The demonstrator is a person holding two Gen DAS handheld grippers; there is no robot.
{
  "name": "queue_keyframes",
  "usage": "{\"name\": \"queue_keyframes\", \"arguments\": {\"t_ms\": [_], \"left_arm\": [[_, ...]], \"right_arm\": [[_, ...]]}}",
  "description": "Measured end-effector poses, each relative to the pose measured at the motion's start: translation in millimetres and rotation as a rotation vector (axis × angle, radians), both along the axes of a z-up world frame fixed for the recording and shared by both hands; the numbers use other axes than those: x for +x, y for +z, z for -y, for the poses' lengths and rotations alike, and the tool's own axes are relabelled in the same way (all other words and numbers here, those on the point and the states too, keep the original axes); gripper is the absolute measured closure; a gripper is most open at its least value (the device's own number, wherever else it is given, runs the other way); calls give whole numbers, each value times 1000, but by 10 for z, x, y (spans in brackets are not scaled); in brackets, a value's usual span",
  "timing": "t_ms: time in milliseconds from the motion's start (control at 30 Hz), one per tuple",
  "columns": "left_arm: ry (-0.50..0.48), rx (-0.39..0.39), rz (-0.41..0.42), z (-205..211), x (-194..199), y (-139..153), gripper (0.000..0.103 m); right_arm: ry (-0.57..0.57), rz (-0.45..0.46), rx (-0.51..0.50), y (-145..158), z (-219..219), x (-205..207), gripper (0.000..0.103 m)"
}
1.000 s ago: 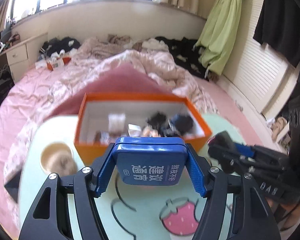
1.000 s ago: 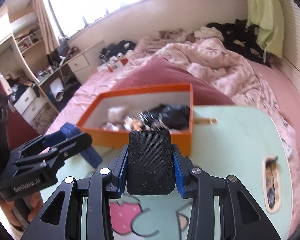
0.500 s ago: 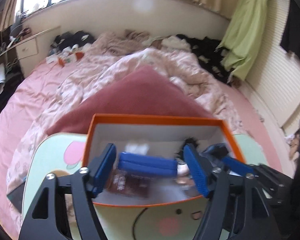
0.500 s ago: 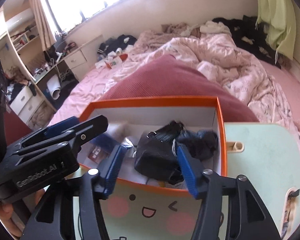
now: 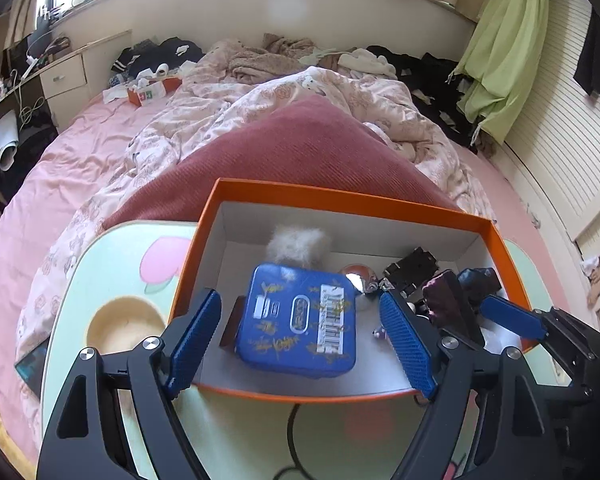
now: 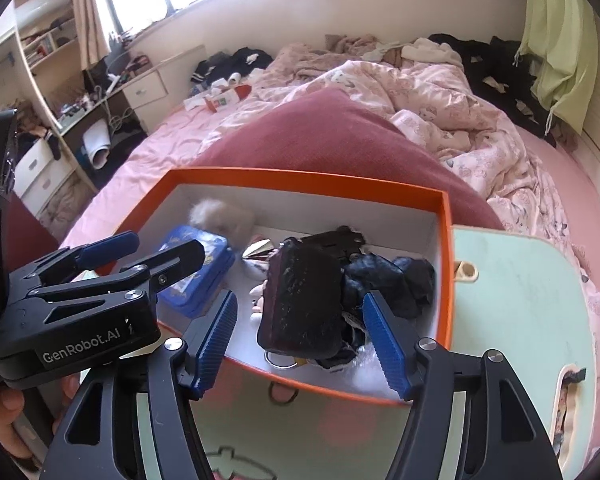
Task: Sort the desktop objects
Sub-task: 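Lower the blue tin into the orange box with the left gripper while the right lowers the black case in, then open and withdraw both grippers from the orange box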
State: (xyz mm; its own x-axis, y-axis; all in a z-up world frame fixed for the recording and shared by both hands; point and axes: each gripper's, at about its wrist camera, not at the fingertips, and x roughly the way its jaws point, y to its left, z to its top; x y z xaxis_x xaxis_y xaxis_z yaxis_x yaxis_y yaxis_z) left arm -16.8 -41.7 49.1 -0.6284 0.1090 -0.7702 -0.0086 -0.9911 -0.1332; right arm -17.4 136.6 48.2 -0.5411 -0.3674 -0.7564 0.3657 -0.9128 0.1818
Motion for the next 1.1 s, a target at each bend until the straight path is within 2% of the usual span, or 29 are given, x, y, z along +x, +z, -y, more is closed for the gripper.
{"name": "queue_keyframes", "arguments": {"t_ms": [400, 467, 567, 633, 767, 933, 1100], "left_arm": [[-12, 18, -36, -5, 528, 65, 22], [7, 27, -75, 25, 601, 142, 22], [45, 34, -211, 99, 852, 343, 22], [36, 28, -263, 125, 1018, 430, 22], [-4, -9, -211, 81, 1234, 370, 22], [-41, -65, -105, -79, 1455, 30, 22], [-15, -63, 20, -151, 1391, -279, 22]], "right_arm": [[65, -7, -6, 29, -19, 460, 34], [64, -22, -41, 53, -58, 500, 35], [59, -164, -156, 238, -194, 724, 35], [59, -241, -140, 362, -224, 907, 34], [63, -213, -57, 362, -198, 1095, 33], [51, -73, -37, 108, -315, 1235, 33], [-11, 29, 14, -184, -382, 1245, 33]]}}
